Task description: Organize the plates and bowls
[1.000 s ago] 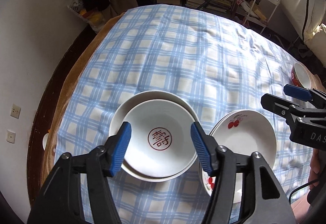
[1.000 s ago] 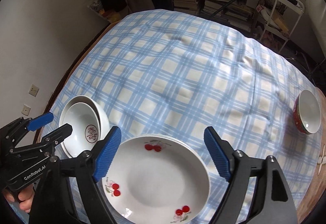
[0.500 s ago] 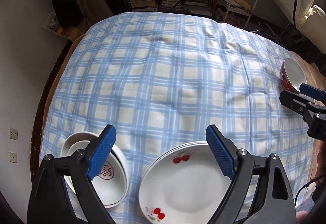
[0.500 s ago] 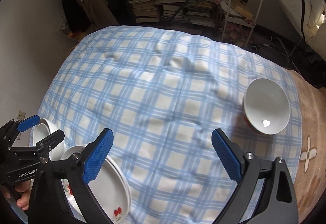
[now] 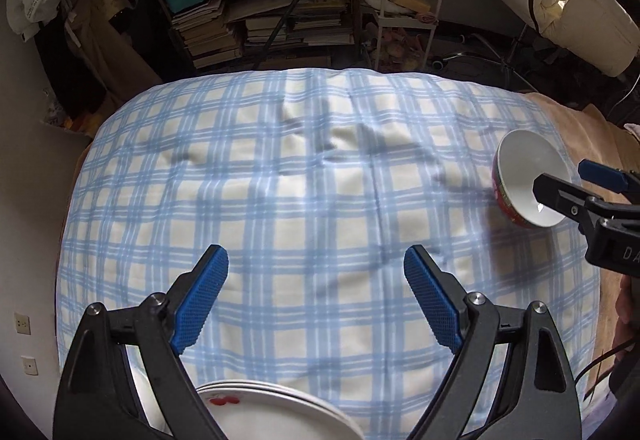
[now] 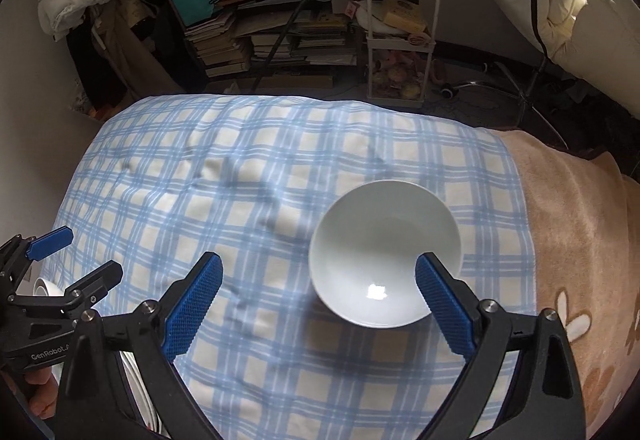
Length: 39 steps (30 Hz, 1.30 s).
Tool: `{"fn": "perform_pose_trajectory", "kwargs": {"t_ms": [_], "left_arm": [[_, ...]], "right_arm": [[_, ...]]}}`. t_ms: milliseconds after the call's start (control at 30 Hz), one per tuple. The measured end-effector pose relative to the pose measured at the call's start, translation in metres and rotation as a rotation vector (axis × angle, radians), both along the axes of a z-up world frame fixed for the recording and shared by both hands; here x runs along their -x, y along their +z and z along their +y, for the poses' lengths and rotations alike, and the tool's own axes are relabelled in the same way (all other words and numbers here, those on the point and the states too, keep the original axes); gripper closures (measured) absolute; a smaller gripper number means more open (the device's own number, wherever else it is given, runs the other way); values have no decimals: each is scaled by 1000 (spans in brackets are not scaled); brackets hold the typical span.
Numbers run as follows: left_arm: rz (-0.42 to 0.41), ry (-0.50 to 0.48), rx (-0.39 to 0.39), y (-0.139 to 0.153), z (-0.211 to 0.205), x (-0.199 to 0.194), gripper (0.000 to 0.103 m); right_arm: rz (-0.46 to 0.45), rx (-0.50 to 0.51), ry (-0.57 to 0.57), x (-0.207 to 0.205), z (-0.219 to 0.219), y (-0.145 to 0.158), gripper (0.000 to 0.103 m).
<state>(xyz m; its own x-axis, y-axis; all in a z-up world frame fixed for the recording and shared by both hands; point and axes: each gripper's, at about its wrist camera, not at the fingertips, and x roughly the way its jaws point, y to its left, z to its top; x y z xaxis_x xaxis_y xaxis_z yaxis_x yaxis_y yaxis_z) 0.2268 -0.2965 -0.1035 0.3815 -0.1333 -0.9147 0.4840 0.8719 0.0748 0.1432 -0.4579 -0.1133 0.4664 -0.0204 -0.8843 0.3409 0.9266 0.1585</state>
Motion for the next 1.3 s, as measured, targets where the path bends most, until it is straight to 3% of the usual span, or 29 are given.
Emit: {"fn": "perform_pose_trajectory", "kwargs": {"t_ms": [267, 500, 700, 800, 933, 1100, 1300], "left_arm": [[1, -66, 26, -11, -69, -4, 14], [56, -102, 34, -35, -109, -12, 14], [112, -148, 60, -52, -132, -21, 15], [164, -140, 72, -62, -141, -25, 25], [239, -159, 78, -76, -155, -21, 58], [279, -190, 92, -86, -166, -7, 91], [254, -188, 72, -82, -165, 4, 93]], "right_arm": [[38, 6, -83, 9, -58, -18, 2], [78, 1, -122, 11, -86, -38, 3], [120, -66, -129, 6, -98, -58, 26], [142, -83, -123, 4, -98, -67, 44], [164, -134, -122, 6, -98, -77, 76], [155, -164, -105, 8, -97, -76, 84], [153, -130, -98, 9, -82, -67, 85]]}}
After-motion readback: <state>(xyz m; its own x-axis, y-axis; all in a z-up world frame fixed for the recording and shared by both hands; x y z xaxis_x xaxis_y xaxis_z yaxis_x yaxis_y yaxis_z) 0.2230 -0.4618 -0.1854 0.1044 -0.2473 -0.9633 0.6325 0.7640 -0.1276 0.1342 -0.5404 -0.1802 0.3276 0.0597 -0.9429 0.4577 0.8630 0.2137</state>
